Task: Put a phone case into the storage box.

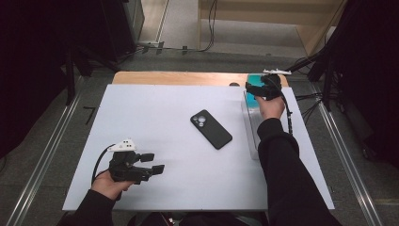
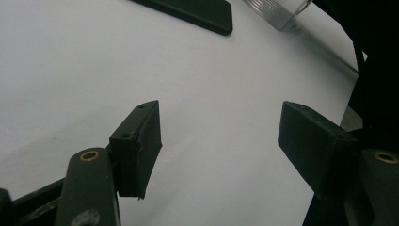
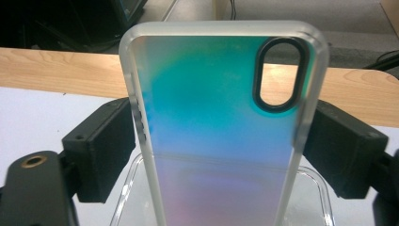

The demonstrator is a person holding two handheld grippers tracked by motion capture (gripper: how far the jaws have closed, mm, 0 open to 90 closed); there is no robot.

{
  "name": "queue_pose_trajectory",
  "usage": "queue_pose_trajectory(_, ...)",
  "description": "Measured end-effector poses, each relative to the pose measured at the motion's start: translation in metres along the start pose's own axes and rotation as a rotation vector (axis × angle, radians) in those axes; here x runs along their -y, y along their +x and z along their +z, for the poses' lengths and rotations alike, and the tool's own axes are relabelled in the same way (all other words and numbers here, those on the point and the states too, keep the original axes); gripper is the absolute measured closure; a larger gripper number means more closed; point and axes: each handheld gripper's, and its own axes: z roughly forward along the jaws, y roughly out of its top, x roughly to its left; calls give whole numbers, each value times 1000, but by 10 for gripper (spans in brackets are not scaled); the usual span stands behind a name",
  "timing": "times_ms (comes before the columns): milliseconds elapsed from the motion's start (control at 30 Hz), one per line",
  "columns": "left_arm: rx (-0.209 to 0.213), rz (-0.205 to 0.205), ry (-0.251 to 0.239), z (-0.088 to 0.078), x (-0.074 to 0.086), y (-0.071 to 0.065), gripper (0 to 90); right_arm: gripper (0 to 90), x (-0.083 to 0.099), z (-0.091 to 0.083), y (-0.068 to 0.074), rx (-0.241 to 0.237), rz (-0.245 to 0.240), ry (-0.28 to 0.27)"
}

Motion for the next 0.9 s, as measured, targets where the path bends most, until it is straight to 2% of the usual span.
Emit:
queue_pose_trajectory(67, -1, -2, -1, 0, 0, 0, 309, 109, 0, 0, 0, -3, -13, 3)
queue_pose_trajectory(467, -3, -2, 2, 1, 0, 1, 308, 96, 0, -2, -1, -3, -5, 20)
queue_pose_trajectory(567, -6, -5, 6, 2, 0, 1, 308, 89, 0, -4, -2, -29, 3, 32)
queue_pose_trajectory(633, -8, -7, 11, 2, 0, 2, 308, 89, -1, -8, -3, -44, 3, 43)
queue_pose_trajectory(733, -8, -9, 7, 2, -1, 2, 308, 89, -2, -15, -2, -41, -12, 53)
queue_pose_trajectory(900, -9, -14, 9, 3, -3, 2, 308, 89, -4, -32, -3, -86, -12, 74)
